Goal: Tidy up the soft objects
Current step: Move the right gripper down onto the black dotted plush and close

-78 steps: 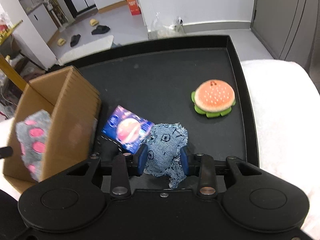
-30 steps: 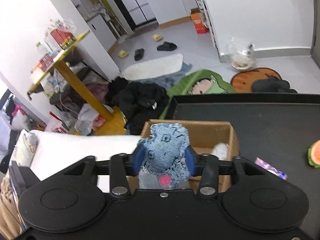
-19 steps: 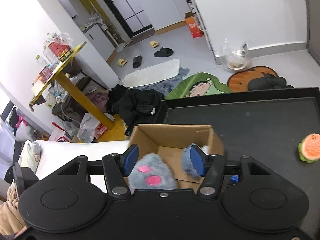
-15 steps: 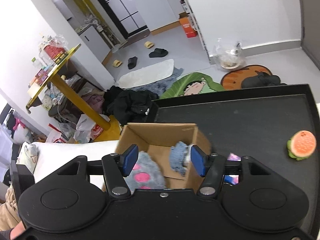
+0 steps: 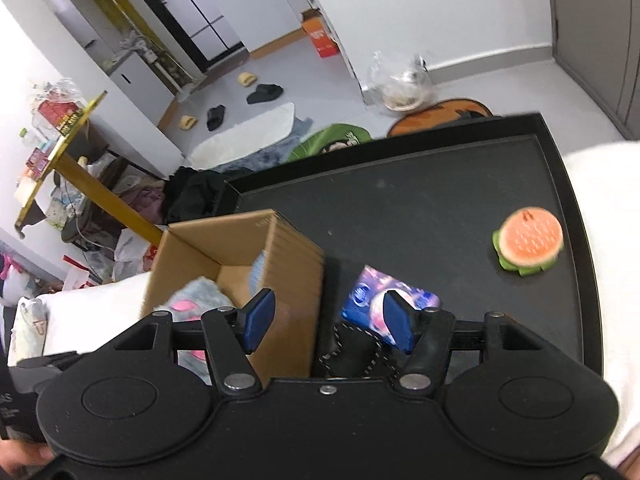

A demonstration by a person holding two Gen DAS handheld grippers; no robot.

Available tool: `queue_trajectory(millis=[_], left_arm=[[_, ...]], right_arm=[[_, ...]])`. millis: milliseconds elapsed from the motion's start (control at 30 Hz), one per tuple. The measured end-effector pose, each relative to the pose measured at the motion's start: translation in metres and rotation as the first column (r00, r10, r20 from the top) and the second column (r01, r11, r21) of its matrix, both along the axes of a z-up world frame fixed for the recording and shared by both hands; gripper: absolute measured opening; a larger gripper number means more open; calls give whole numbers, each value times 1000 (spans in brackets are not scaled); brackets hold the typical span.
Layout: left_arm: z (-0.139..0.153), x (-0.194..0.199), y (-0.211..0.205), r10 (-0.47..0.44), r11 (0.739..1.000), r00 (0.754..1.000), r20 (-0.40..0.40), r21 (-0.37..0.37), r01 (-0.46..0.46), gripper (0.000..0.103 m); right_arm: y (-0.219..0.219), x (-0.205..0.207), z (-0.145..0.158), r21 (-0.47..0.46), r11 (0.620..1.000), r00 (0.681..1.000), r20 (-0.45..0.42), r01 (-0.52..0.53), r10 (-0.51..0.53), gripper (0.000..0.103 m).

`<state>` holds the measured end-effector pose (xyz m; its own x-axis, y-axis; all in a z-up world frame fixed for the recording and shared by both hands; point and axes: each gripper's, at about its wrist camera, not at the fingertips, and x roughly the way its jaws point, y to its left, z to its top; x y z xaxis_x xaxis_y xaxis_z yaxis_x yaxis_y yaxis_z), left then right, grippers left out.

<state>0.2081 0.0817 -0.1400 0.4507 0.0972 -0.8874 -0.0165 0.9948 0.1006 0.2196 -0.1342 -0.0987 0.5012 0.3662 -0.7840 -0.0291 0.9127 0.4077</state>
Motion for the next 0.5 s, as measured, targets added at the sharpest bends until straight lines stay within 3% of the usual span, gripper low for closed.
queue_trajectory(millis=[267, 500], left_arm=[[-1, 0, -5, -5, 999, 1000, 5, 42, 4, 49], [-1, 1, -10, -9, 997, 1000, -4, 73, 9, 51]], right_arm=[[-9, -5, -25, 25, 1000, 998, -57, 10, -8, 60], [-20, -7, -50, 102, 994, 991, -134, 38, -24, 60]])
